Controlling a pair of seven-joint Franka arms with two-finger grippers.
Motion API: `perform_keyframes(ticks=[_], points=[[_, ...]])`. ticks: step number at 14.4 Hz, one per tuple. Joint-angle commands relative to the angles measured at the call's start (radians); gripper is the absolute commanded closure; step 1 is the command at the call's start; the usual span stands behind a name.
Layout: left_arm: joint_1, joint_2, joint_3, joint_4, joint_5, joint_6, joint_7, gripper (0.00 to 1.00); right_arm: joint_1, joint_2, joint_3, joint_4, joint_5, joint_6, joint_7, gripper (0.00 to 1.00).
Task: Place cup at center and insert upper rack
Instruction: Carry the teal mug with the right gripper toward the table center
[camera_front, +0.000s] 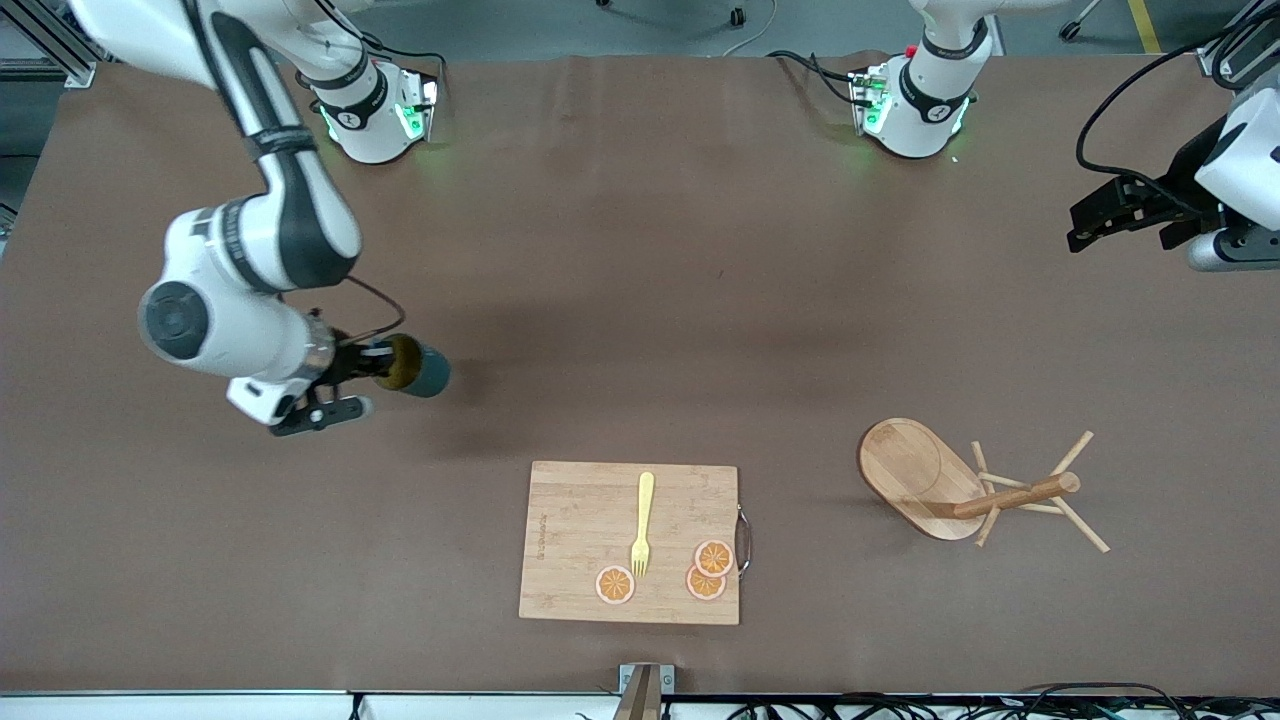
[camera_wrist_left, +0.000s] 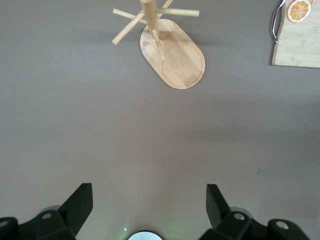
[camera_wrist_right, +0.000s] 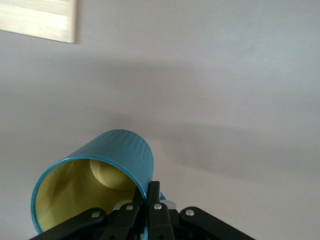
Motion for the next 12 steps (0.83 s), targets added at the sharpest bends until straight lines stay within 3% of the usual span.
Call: perform_keyframes(ticks=[1, 7, 12], points=[[-0.004, 0.0, -0.003, 0.015, 0.006, -0.019, 0.005, 0.0, 0.113, -0.011, -0.012, 0.042, 0.011, -0.004, 0.242, 1.0], [-0.004, 0.001, -0.003, 0.015, 0.006, -0.019, 0.007, 0.0, 0.317, 0.053, -0.014, 0.193, 0.008, 0.008, 0.651, 1.0], [-0.006, 0.004, -0.004, 0.015, 0.006, -0.017, 0.007, 0.0, 0.423, 0.145, -0.017, 0.289, -0.005, 0.011, 0.838, 1.0]])
